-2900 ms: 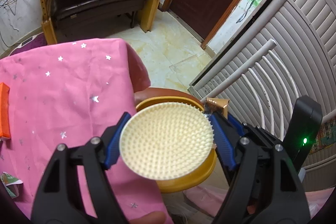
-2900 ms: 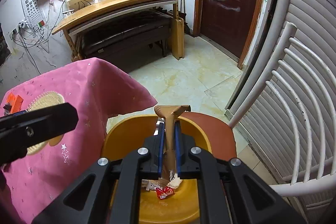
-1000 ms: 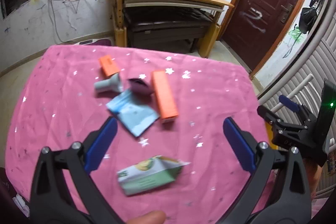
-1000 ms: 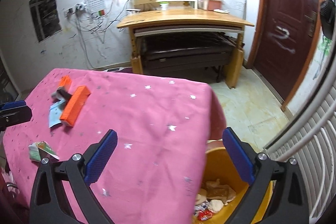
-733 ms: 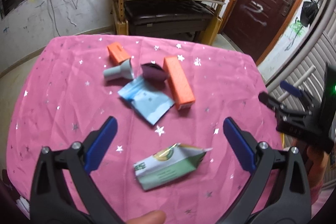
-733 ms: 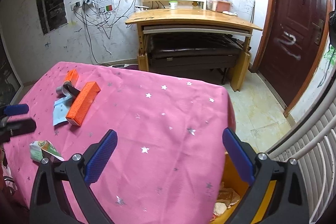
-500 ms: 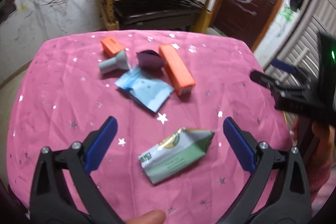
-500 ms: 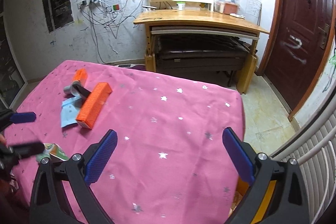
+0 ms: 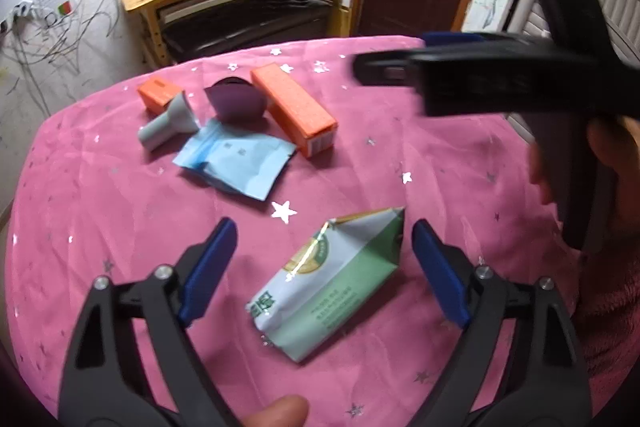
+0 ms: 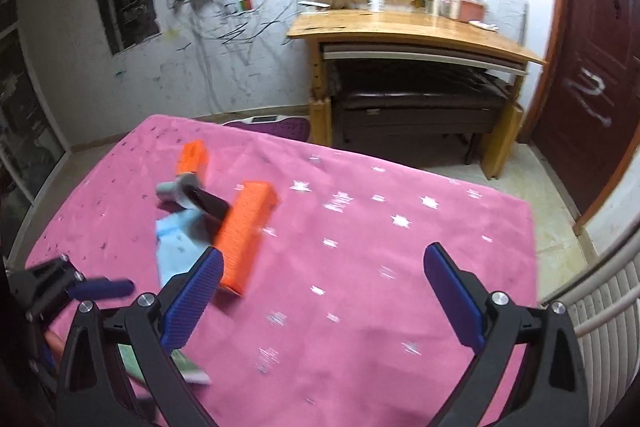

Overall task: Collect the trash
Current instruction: 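Grasp the green-and-white packet with the left gripper while the right grasps the long orange box, then carry the packet and orange box over the yellow bin and open both grippers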

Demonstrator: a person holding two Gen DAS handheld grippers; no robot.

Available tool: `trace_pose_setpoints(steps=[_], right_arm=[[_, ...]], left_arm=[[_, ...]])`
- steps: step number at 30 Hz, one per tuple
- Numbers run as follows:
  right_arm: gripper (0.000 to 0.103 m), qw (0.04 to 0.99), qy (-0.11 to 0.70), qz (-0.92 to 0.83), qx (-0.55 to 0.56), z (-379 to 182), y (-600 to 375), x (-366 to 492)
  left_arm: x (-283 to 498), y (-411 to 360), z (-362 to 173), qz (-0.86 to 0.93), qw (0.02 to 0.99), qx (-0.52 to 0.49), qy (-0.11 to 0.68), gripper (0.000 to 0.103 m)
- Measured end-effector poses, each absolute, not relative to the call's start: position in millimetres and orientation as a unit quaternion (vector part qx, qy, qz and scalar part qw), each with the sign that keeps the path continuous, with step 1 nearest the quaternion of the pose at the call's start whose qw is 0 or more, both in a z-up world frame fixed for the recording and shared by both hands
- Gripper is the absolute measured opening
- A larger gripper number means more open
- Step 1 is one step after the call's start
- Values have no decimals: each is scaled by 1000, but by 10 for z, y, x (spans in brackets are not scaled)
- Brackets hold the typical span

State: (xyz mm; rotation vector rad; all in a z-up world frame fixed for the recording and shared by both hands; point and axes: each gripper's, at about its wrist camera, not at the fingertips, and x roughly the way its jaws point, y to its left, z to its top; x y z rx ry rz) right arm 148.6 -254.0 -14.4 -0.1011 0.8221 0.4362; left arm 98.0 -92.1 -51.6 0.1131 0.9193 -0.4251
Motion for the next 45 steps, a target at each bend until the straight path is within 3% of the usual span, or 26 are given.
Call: trace_pose_setpoints(steps=[3, 6, 12, 13, 15, 20, 24, 45], right_arm=[[94, 881, 411, 221, -85, -223, -2284, 1541], [94, 873, 420, 221, -112, -315, -2110, 1569], [92, 875, 423, 200, -124, -424, -2046, 1643], [88, 876, 422, 197, -123, -432, -2048, 1652], [62, 875, 426, 190, -129, -468, -2036, 1673], [31, 870, 434, 188, -137, -556, -2018, 1687], [20, 870, 431, 196, -137, -560, -2013, 1646], [17, 914, 354, 194, -30, 29, -2795, 1167]], left_arm=[[972, -941, -564, -214, 870, 60, 441, 75], [934, -959, -622, -221, 869, 75, 435, 54], [944, -853, -605, -231, 870, 46, 433, 47], [941, -827, -597, -227, 872, 43, 431, 46], [949, -796, -584, -220, 874, 40, 432, 46], [915, -705, -533, -214, 878, 28, 428, 44], [891, -655, -522, -209, 880, 24, 426, 42], [811, -629, -207, -163, 903, 4, 398, 42]])
